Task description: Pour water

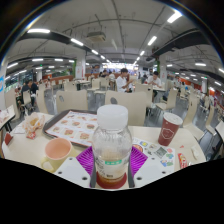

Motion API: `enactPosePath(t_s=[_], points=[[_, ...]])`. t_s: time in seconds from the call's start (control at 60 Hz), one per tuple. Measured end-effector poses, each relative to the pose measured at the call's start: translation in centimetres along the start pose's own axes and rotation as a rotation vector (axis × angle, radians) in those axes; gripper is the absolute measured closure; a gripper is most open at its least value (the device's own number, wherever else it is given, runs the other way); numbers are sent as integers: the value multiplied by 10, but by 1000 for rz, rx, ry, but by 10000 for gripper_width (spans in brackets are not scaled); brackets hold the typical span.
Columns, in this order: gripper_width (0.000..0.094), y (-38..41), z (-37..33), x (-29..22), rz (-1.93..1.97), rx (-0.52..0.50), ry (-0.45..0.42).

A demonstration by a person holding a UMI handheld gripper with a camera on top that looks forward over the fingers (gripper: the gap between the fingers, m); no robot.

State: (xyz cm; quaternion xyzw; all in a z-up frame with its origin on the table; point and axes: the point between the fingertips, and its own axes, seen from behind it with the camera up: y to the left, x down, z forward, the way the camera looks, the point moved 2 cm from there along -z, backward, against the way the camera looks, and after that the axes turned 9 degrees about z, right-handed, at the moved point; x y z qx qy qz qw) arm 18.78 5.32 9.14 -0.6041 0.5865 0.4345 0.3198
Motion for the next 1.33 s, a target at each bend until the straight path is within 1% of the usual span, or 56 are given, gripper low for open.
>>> enactPosePath(t_s=[0.083, 0.15, 0.233, 0.25, 0.267, 0.3, 0.317, 0.333, 0.367, 0.417, 0.467, 0.567, 0.7, 0.883, 1.05, 1.183, 1.333], points=[[491, -2, 8, 3, 17, 3, -15], [437, -2, 4, 2, 26, 8, -23], [359, -3, 2, 3, 33, 26, 1], [321, -3, 2, 5, 39, 33, 13], [261, -4, 6, 8, 45, 37, 23], [105, -2, 1, 8, 55, 44, 39], [71, -1, -2, 8, 59, 47, 44], [103, -1, -6, 8, 61, 52, 48], [124, -2, -8, 9, 62, 69, 56], [78, -2, -24, 10, 57, 98, 70], [94, 2, -43, 10, 50, 121, 85], [89, 17, -85, 12, 43, 159, 122], [89, 51, -152, 16, 49, 172, 170], [90, 92, -228, 24, 61, 190, 178], [90, 113, -263, 29, 87, 209, 182], [91, 118, -275, 29, 98, 221, 172], [88, 115, -286, 42, 104, 240, 202]])
